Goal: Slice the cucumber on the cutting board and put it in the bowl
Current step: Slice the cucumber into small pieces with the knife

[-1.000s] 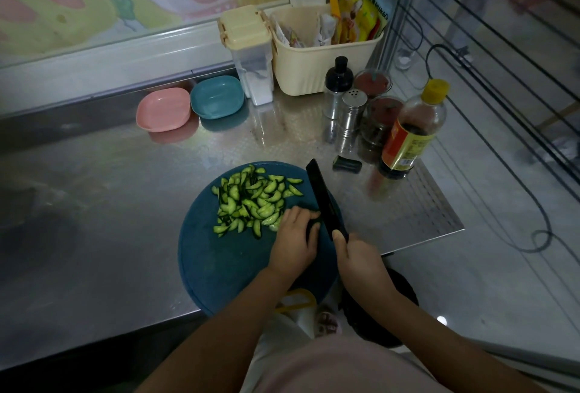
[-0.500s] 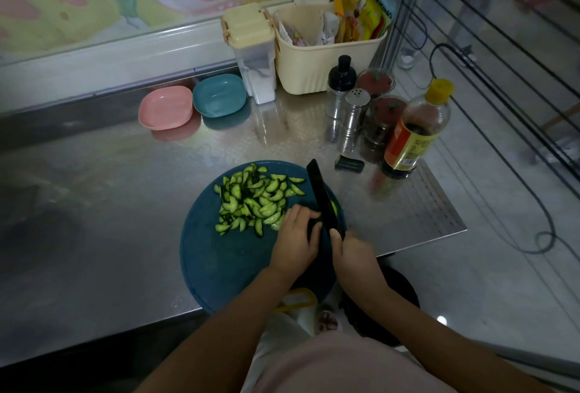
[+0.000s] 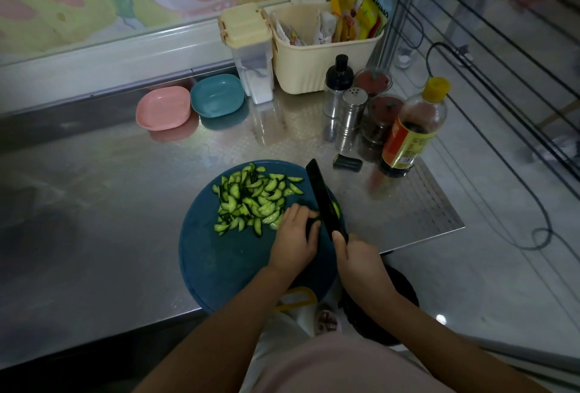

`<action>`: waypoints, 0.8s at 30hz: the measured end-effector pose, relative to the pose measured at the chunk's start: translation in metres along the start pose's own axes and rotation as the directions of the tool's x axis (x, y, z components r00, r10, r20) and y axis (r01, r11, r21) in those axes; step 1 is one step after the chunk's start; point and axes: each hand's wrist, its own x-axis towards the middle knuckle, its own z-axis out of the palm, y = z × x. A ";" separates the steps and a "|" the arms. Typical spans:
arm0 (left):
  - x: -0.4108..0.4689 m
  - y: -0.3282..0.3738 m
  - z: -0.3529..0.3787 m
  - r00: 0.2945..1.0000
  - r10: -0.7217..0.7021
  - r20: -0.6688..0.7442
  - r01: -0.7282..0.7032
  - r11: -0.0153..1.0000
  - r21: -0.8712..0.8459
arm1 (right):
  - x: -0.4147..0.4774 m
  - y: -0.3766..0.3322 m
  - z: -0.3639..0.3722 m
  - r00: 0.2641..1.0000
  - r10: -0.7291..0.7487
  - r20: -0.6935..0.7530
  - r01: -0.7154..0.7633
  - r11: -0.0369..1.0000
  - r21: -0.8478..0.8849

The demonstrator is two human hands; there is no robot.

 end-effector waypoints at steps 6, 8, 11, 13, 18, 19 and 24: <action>0.001 0.001 0.000 1.000 -0.009 0.008 0.009 1.000 0.000 | -0.001 0.000 0.005 0.997 -0.036 -0.075 0.031 0.997 -0.074; 0.001 0.001 -0.001 1.000 -0.013 0.009 0.013 1.000 -0.001 | -0.005 -0.008 0.003 0.998 0.010 -0.060 -0.013 0.999 -0.045; 0.001 0.003 -0.001 1.000 -0.020 0.009 0.020 1.000 0.001 | -0.002 -0.011 0.005 0.996 -0.007 -0.092 0.006 1.000 -0.002; 0.001 0.003 -0.001 1.000 -0.026 0.010 0.026 1.000 0.014 | -0.002 -0.014 0.007 0.999 -0.010 -0.040 0.011 1.000 0.020; 0.000 0.007 -0.004 0.999 -0.032 0.008 0.032 0.999 0.032 | 0.005 -0.009 0.013 0.988 -0.045 -0.149 0.024 0.990 -0.140; 0.000 0.009 -0.004 0.999 -0.038 0.016 0.037 0.999 0.040 | 0.010 -0.003 0.017 0.985 -0.059 -0.159 0.032 0.985 -0.170; 0.003 0.015 -0.014 0.994 -0.029 0.107 0.016 0.992 0.124 | 0.011 -0.006 0.014 0.979 -0.100 -0.175 0.064 0.978 -0.200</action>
